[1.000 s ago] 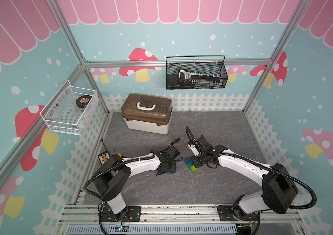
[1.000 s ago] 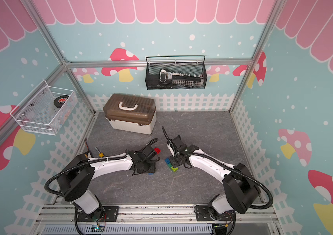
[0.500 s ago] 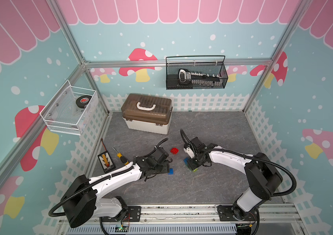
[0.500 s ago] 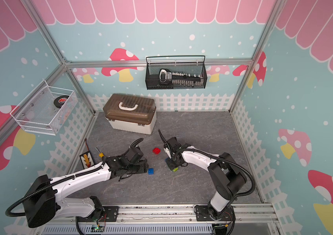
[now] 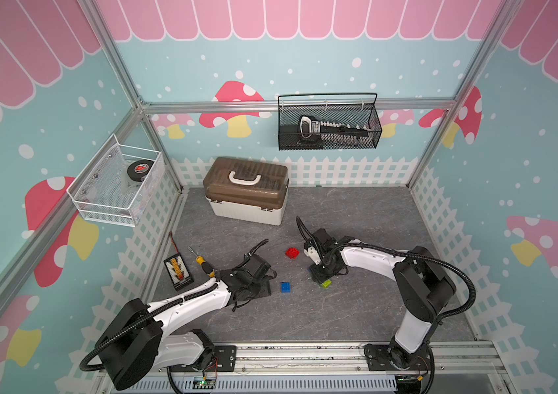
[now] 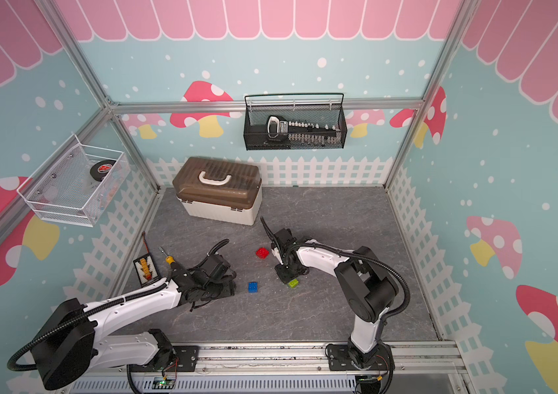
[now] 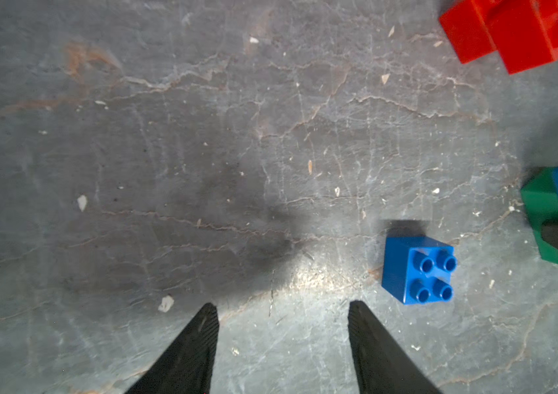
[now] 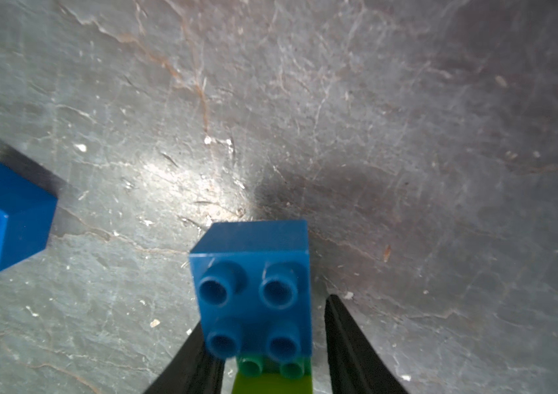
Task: Assemble the letter y with lego
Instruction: Pick up the lego brick from the center of the board.
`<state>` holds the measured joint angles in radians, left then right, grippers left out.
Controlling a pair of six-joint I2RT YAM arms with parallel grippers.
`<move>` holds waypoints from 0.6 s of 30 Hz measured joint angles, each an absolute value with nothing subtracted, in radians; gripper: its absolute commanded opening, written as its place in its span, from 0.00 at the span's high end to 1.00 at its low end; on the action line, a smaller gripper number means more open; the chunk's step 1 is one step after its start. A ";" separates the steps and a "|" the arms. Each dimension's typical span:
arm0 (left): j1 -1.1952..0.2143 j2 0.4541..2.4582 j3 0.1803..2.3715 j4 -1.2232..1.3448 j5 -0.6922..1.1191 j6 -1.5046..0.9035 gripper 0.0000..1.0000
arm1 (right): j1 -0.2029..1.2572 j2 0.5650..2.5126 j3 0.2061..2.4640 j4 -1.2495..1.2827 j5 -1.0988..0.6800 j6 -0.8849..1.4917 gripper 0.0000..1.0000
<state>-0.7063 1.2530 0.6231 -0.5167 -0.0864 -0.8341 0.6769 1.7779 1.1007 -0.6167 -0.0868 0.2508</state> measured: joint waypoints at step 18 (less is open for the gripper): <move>-0.640 1.148 0.505 -0.453 -0.050 -0.834 0.38 | 0.788 1.792 1.259 -0.682 -0.119 0.106 0.78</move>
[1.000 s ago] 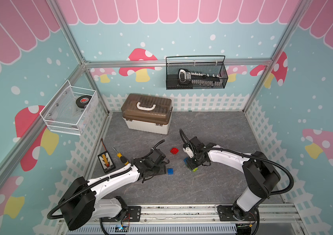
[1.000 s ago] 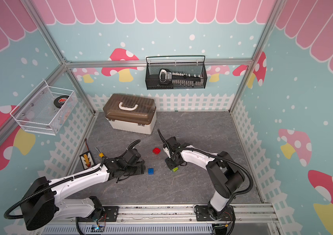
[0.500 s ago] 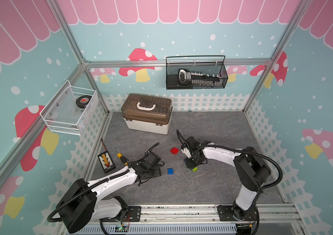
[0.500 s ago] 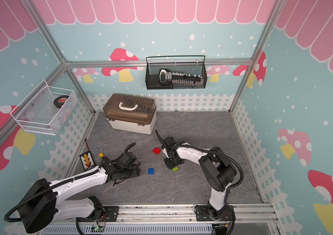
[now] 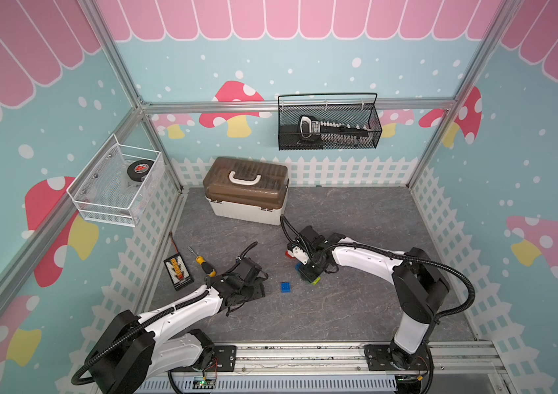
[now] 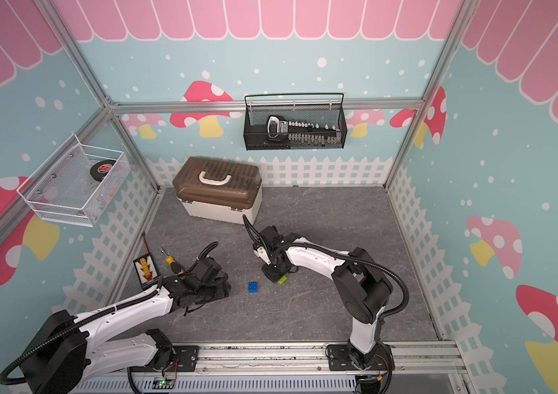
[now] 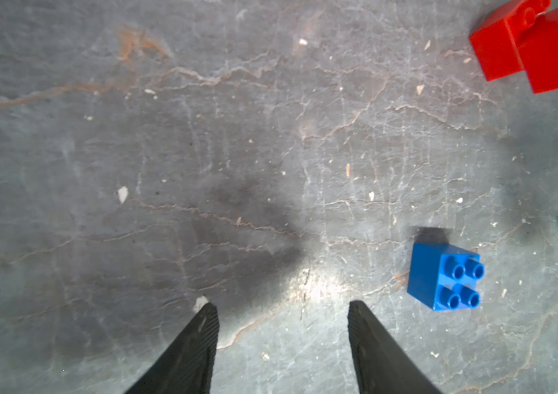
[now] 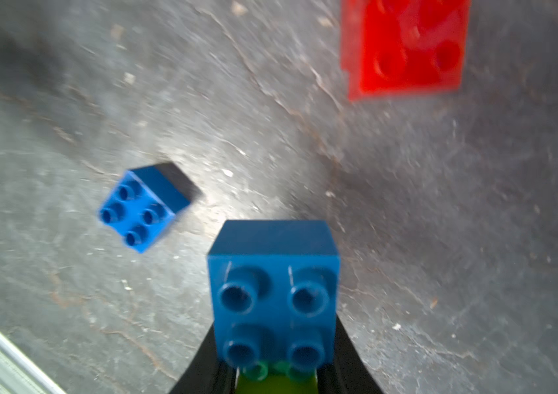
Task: Assemble the letter y with lego
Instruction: Pick up the lego brick from the center of the board, then assemble the lego brick with the lego brick.
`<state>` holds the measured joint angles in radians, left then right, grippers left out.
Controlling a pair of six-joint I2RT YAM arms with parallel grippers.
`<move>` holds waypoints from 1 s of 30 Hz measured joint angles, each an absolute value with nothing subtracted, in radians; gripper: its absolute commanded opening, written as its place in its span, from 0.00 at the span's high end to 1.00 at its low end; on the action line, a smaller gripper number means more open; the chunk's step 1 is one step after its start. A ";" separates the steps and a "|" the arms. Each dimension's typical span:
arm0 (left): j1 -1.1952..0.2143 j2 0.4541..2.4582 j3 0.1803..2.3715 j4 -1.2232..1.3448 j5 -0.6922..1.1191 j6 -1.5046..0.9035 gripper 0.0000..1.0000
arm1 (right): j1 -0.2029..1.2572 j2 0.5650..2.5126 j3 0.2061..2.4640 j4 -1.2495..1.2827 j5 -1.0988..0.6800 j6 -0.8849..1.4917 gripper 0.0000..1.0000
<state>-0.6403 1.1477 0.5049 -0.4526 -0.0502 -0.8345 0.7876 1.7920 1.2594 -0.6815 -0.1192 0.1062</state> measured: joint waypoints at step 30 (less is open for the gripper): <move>-0.484 0.862 0.318 -0.440 0.088 -0.868 0.38 | 0.910 1.939 1.402 -0.684 -0.200 -0.433 0.76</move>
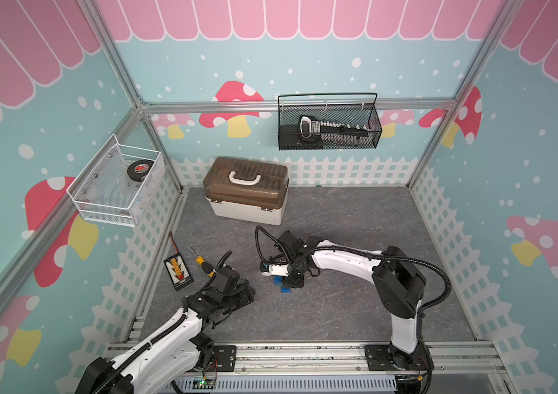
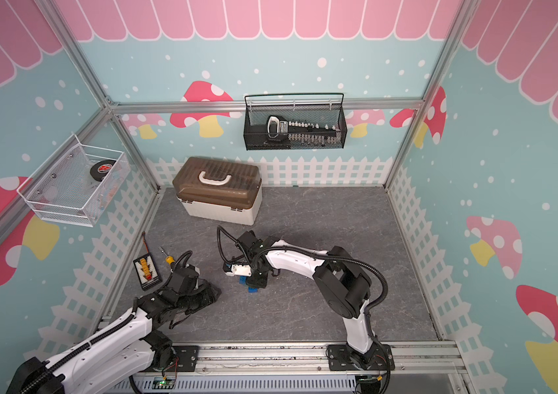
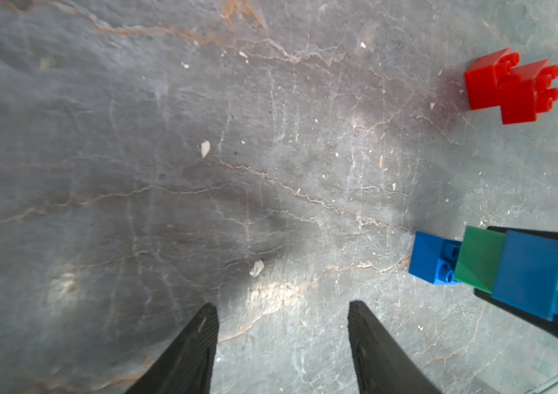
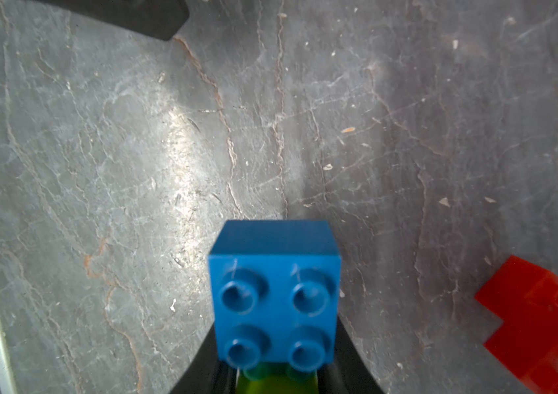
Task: Assemble the letter y with lego
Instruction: Assemble the lego brick with the lego brick.
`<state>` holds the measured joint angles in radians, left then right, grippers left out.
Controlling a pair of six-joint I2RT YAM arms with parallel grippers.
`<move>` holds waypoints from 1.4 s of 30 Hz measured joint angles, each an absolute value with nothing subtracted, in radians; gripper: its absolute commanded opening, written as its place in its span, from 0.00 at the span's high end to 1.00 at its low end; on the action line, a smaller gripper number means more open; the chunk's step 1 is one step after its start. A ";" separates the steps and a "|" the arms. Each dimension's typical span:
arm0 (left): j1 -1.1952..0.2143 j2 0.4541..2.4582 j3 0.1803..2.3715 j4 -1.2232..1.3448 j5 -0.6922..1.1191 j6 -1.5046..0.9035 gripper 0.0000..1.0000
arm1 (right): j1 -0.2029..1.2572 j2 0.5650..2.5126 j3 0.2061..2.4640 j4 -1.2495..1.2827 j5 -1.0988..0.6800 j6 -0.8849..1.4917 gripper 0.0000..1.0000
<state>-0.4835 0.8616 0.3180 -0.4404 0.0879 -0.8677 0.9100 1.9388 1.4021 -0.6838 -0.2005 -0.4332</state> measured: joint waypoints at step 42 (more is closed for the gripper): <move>-0.455 0.846 0.295 -0.436 0.103 -0.867 0.38 | 0.971 1.962 1.468 -0.757 -0.121 -0.569 0.77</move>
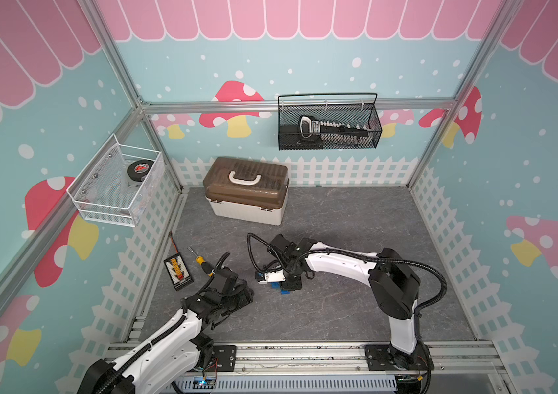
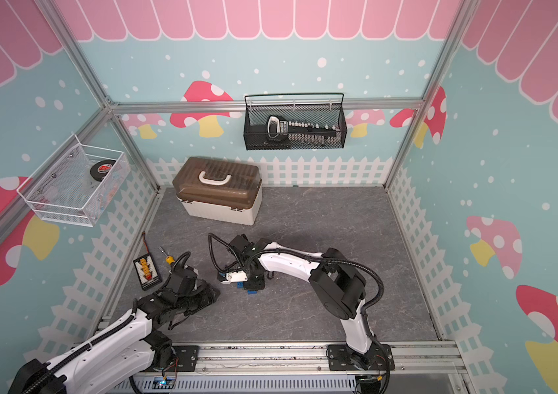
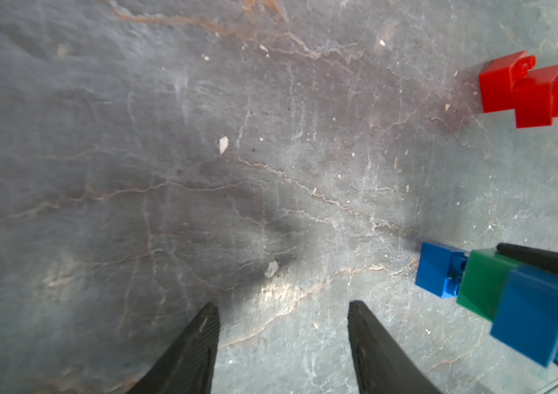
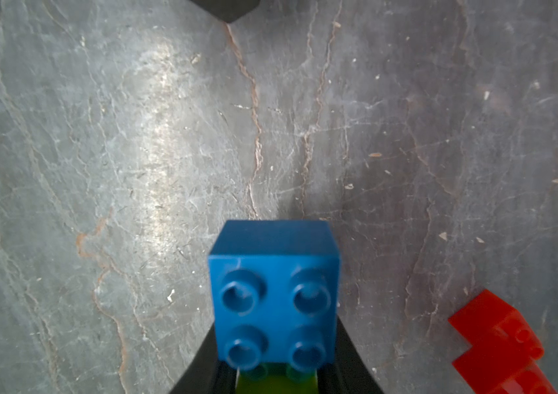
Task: Assemble the letter y with lego
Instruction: Assemble the lego brick with the lego brick.
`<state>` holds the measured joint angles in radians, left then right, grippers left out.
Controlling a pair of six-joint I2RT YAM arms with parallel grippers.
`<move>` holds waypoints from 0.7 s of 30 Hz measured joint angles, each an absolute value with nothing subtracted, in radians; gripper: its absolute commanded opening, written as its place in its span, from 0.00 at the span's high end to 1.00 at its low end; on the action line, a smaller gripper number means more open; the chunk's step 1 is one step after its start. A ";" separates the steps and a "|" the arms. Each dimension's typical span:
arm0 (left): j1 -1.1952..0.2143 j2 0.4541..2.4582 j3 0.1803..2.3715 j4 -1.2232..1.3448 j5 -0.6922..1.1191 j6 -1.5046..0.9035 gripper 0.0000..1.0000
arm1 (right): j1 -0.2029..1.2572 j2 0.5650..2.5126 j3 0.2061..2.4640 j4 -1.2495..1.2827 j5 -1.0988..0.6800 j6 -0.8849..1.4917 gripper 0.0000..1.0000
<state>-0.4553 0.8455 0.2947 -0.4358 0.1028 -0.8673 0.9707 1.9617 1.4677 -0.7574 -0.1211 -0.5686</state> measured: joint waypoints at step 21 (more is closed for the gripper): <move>-0.442 0.834 0.287 -0.435 0.109 -0.864 0.38 | 0.988 1.983 1.468 -0.771 -0.095 -0.572 0.77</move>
